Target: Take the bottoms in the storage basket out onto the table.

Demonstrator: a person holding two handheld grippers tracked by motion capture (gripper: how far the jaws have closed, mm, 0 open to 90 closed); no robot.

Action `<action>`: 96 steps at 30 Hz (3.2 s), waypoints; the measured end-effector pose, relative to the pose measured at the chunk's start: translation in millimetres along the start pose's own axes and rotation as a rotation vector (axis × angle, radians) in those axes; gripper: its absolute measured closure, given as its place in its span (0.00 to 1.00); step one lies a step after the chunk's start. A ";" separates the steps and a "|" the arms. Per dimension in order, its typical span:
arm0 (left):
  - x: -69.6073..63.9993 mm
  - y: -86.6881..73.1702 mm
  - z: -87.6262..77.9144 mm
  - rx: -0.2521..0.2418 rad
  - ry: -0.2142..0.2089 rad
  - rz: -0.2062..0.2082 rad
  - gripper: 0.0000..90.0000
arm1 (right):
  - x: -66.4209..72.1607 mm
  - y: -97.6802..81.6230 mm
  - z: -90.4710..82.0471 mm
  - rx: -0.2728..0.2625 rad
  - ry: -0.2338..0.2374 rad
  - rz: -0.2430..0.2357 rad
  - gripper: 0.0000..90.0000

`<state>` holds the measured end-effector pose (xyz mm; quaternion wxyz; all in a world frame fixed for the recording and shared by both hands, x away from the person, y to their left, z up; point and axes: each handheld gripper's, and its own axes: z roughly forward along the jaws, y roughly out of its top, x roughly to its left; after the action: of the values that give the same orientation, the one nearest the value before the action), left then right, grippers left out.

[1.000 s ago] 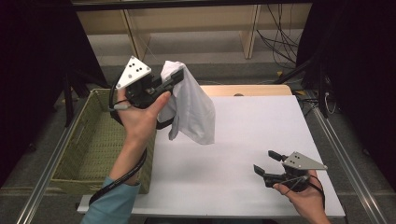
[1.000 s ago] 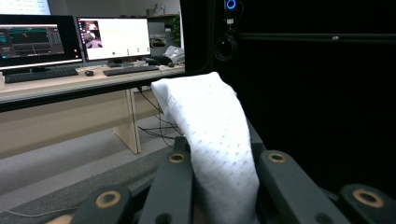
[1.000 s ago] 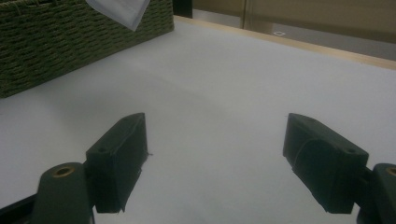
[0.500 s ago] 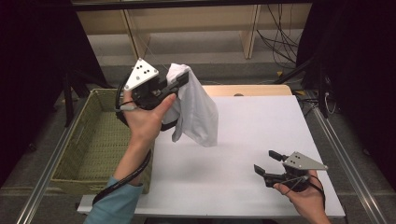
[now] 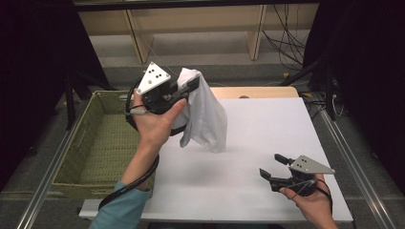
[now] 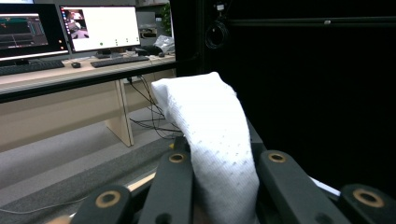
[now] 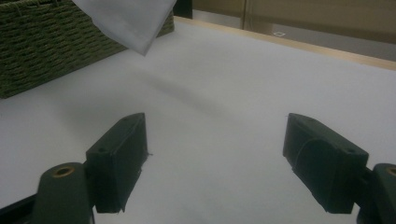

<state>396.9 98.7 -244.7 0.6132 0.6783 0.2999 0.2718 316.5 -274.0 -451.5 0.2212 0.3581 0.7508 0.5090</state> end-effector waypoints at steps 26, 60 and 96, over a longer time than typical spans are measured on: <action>-12.5 -15.7 16.8 0.054 -0.040 0.011 0.89 | 0.3 -0.3 1.1 -0.006 0.004 0.007 0.26; -27.3 -29.7 34.4 0.091 -0.094 0.012 0.89 | 1.1 -0.2 0.6 -0.003 0.006 0.002 0.26; -36.8 -76.2 57.2 0.214 -0.138 0.004 0.89 | -0.2 -0.2 -0.7 -0.005 0.006 0.004 0.26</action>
<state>408.7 38.4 -326.3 0.5561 0.7576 0.2829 0.1919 316.1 -274.6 -451.4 0.2190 0.3576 0.7495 0.5123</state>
